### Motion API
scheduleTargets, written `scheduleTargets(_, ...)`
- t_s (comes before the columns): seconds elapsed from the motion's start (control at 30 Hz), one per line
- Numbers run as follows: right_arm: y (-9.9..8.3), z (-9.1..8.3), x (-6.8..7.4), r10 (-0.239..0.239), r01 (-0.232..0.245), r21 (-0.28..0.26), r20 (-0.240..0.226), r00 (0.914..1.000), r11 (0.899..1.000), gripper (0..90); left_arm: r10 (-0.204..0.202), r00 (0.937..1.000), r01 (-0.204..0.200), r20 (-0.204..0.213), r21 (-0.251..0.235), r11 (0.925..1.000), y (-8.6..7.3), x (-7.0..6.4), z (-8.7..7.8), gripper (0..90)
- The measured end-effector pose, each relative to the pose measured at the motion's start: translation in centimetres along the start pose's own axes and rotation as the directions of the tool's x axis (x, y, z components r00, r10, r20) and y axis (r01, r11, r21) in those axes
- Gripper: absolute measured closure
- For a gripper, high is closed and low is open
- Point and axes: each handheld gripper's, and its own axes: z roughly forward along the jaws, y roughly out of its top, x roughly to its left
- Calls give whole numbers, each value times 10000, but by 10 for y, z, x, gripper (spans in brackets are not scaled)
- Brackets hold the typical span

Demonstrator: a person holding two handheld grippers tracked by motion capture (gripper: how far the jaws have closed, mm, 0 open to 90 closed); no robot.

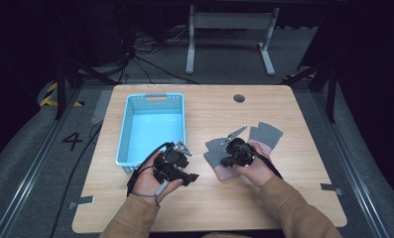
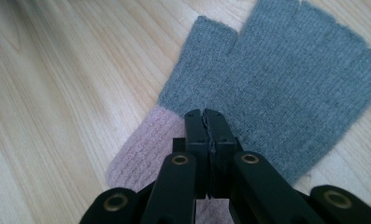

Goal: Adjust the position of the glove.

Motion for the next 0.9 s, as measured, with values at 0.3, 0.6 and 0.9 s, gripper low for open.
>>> scheduleTargets(0.3, -21, -10, 8, 9, -9, 102, 4, 10000, 9999, 900, 70, 10000, -70, 59, 83, 9999, 4, 0, 4, 419)
scheduleTargets(0.6, -43, -22, 14, 178, -176, 200, -131, 9998, 9996, 899, 188, 9997, -189, 142, 81, 9998, 9, -1, 7, 419)
scheduleTargets(0.9, -46, -32, 22, -4, 5, 199, -66, 10000, 9998, 900, 258, 9994, -259, 212, 53, 9997, 11, -1, 8, 419)
